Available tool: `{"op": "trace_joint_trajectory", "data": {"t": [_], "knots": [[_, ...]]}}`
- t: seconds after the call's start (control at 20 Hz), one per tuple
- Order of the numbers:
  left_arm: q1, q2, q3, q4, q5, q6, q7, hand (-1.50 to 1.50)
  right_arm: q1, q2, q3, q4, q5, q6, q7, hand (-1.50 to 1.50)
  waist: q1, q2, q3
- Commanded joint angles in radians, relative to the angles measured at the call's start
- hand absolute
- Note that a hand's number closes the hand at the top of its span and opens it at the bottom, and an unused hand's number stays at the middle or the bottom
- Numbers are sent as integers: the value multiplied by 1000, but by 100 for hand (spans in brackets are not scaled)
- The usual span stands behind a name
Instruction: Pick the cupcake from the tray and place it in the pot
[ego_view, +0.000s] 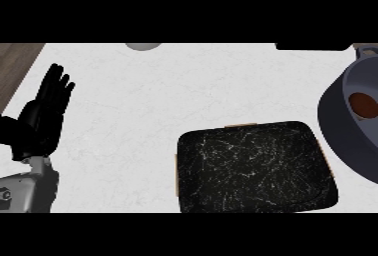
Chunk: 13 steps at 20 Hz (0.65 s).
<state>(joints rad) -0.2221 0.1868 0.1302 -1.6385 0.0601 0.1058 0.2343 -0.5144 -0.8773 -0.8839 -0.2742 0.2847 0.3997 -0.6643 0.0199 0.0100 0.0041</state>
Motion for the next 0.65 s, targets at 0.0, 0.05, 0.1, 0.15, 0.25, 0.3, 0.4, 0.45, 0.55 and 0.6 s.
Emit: {"op": "trace_joint_trajectory", "data": {"t": [0.0,0.05,0.1,0.15,0.25,0.3,0.4,0.45,0.55,0.6], "knots": [[4,5,6,-5,16,-18,0,0,58,-80,-16,54,-21,95,-49,-150,2,2,2],[-17,0,13,27,27,-19,-1,0,45,-83,-11,60,-19,96,-44,-150,3,4,2],[16,-15,-17,-1,-5,-4,-4,0,92,-87,-9,60,-18,113,-79,-150,0,1,2],[-5,9,11,4,8,-10,8,0,53,-112,-9,68,-22,120,-33,-150,7,3,3],[17,-9,-5,6,5,-12,-9,0,111,-125,-11,65,-26,150,-84,-150,1,2,3],[50,-8,-3,-17,4,-14,-18,0,117,-132,-4,65,-24,149,-76,-150,3,0,2],[-24,9,7,-23,3,3,36,0,127,-121,2,63,-26,174,-104,-150,-1,1,4],[34,-14,-6,-3,3,-14,-24,0,88,-110,9,59,-23,118,-73,-150,7,1,2],[25,-8,3,31,-3,-14,-45,0,148,-101,9,60,-27,156,-137,-150,-3,2,3],[1,-27,-9,54,-6,-6,-56,0,124,-120,12,67,-26,134,-92,-150,-2,3,3]]}}
